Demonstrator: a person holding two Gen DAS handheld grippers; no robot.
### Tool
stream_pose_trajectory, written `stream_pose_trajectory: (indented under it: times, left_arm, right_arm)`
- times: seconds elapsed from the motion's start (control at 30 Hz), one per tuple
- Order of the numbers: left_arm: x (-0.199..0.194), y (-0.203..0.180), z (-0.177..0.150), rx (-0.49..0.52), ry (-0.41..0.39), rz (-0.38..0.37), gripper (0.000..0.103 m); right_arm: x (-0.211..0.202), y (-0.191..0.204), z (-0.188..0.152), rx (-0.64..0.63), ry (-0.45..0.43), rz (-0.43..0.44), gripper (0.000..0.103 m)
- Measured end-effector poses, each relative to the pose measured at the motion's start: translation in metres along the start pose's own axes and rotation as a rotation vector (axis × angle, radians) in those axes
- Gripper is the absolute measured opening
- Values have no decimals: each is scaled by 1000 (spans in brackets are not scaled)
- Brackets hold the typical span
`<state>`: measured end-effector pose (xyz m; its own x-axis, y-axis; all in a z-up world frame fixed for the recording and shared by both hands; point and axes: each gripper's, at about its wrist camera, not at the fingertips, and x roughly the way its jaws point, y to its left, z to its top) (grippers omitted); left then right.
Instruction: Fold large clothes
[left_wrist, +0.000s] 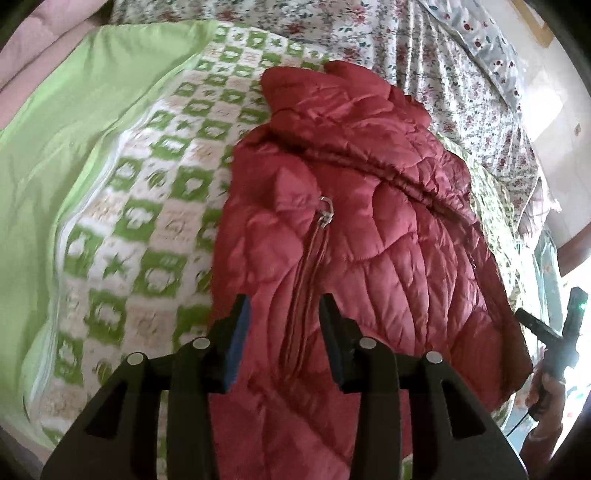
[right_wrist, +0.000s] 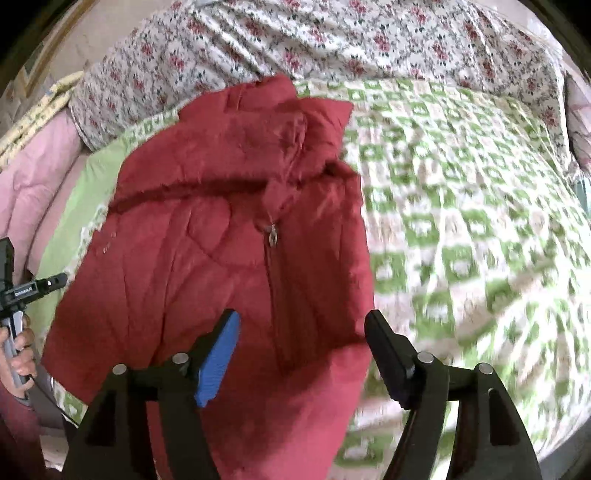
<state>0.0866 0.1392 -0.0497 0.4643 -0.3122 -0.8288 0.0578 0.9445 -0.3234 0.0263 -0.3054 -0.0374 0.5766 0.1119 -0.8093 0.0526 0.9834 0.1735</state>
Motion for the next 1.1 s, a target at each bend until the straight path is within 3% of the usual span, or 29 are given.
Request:
stream_pose_trajectory:
  times: [0.17,0.4,0.6,0.67,0.73,0.87,1.1]
  left_arm:
    - [-9,10,-14,-25,7,4,42]
    - [-15,21,-31,-33,36,-24,50]
    - [-6,28,-45,-49,101,-55,57]
    - [-5,30,-49,-55,112,-54,57]
    - [-3,32,-51,-57,123,-69,61]
    - [0,27,-57,-50,149,-121,61]
    - [1,14,-67,0,158,-118,62]
  right_arm:
    - [0,7,-20,-38,60,-43,73]
    - [-24,-20,-47,-15,72,-81,73]
    - [-29,-29,-57,12,71,-15,68]
    - [-30,-25,-57,12,64,28,53]
    - [-29,-20,-56,10,67,66,46]
    - [-21,-15,-56,22,84,101,46]
    - [-15,-37,-67,143,107,209,47]
